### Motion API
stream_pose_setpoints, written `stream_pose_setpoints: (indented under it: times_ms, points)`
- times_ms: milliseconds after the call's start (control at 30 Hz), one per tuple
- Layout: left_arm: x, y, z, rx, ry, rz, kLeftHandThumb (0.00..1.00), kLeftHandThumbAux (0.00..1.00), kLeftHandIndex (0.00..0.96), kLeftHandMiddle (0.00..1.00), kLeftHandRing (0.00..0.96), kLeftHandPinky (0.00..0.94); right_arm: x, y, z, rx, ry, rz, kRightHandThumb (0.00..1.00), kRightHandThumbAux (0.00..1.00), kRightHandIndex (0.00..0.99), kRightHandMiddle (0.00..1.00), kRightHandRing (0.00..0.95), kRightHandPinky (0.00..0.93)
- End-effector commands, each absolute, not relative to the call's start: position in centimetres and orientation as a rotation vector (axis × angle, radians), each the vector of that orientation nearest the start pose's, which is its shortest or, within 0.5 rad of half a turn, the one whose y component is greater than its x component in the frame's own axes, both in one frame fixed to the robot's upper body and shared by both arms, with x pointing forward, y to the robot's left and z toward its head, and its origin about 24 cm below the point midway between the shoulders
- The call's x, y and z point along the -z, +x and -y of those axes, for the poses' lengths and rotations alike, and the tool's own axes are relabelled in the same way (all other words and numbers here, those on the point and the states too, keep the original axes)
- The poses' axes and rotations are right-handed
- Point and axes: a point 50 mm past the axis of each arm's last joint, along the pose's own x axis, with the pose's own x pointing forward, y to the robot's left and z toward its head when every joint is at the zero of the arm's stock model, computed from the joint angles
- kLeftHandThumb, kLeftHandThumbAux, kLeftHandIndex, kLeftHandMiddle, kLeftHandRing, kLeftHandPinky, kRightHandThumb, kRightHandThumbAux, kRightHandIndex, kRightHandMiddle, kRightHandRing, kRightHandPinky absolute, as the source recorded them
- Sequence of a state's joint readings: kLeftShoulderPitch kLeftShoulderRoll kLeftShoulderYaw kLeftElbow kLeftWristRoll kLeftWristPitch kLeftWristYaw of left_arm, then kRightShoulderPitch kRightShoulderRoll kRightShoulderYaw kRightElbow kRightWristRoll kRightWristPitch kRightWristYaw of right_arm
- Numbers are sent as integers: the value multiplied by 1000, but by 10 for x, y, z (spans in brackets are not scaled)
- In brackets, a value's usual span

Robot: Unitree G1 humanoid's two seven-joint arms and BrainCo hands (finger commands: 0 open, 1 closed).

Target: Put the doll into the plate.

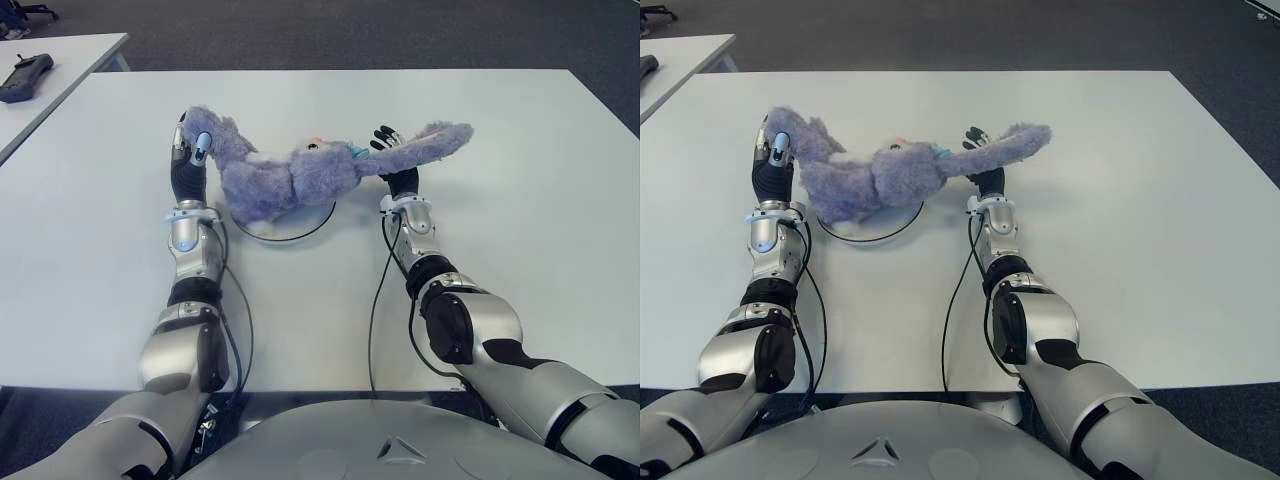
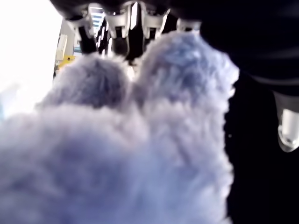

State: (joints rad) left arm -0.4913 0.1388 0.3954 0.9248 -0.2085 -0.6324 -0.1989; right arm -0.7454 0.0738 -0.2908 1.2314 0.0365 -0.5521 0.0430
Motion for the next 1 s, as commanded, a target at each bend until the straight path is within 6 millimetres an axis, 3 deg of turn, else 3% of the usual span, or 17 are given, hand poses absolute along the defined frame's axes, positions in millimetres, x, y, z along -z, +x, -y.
stream_pose_setpoints:
  times_ms: [33, 367, 1000]
  points:
    - [106, 202, -179, -317, -491, -335, 0, 443, 5, 63, 35, 22, 69, 275, 97, 18, 269, -402, 215, 934, 146, 164, 146, 156]
    - [106, 203, -183, -293, -480, -339, 0, 431, 11, 70, 42, 17, 68, 275, 96, 25, 277, -392, 274, 924, 153, 170, 145, 152]
    - [106, 207, -175, -268, -591, -327, 0, 446, 0, 57, 28, 6, 67, 275, 92, 36, 292, -381, 295, 908, 180, 185, 159, 163]
